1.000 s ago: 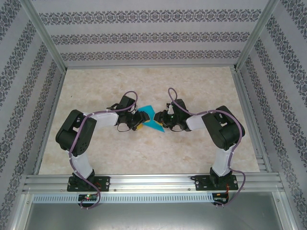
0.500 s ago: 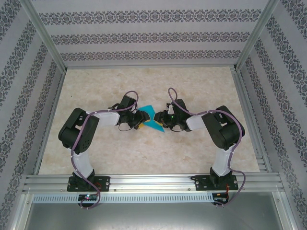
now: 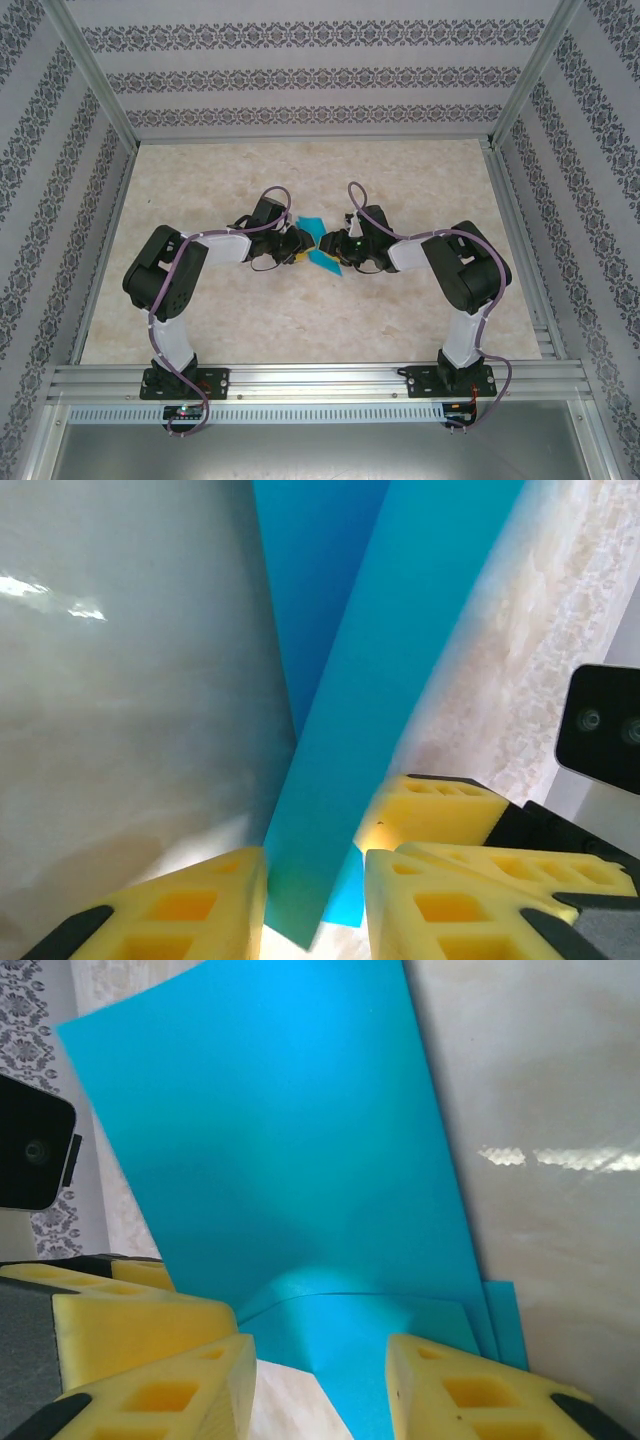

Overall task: Fold a paper plane with a square sheet of paper (pick it up from the middle)
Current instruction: Fold the wing for the fifth time at the center of the table.

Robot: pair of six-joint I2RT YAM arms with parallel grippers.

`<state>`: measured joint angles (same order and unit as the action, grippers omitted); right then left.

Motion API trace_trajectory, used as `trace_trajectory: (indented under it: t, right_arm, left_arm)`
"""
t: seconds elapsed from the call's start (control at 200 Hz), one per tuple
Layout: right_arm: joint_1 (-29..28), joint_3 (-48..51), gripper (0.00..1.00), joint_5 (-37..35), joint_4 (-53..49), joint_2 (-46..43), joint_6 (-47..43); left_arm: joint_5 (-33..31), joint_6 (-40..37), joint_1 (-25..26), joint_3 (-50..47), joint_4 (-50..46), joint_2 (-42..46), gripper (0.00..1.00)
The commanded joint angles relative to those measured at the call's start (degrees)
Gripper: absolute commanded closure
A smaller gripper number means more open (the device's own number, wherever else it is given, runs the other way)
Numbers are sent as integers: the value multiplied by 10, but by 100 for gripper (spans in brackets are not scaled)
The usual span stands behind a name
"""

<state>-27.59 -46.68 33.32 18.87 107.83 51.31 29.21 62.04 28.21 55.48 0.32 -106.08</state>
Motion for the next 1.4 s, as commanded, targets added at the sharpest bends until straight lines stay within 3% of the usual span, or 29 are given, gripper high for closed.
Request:
trace_trajectory:
  t: [0.0,0.195,0.385,0.614,0.754,0.959,1.149,1.394]
  right_arm:
    - [9,-4,61,-33,-50,8,-33]
    - [13,4,64,-30,-39,16,-23]
    - [19,3,65,-20,-34,14,-30]
    - [24,3,62,10,-13,14,-44]
    - [25,2,50,11,-10,-2,-69]
    - [22,2,38,-37,-58,-76,-192]
    - [-21,20,39,-138,-107,-150,-340]
    - [-91,54,41,-233,-71,-169,-487]
  left_arm:
    - [-35,-10,5,-9,-15,21,67]
    - [-46,-38,5,4,-49,31,62]
    - [-27,-42,5,16,-40,6,67]
    - [-35,-51,5,24,-24,-6,82]
    - [-42,-48,5,25,-23,-8,94]
    - [-40,-47,5,37,-61,13,100]
    - [-28,-41,5,56,-110,30,100]
    - [-26,-43,5,78,-158,33,100]
